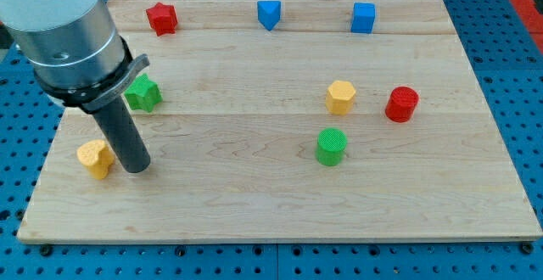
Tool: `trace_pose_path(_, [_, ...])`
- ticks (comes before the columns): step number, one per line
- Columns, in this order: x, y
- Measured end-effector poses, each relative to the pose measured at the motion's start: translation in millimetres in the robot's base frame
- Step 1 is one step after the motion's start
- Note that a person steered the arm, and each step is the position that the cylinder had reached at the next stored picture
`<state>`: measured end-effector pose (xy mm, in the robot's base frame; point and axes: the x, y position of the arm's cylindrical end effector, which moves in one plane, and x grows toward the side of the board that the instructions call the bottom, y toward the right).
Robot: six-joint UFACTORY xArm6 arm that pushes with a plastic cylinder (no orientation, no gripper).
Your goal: Push the yellow hexagon to the green circle
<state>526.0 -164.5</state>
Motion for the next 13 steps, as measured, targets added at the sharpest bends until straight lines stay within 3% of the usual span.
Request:
trace_pose_path(9, [-11,16])
trace_pose_path(12, [-30,144])
trace_pose_path(13, [-75,167])
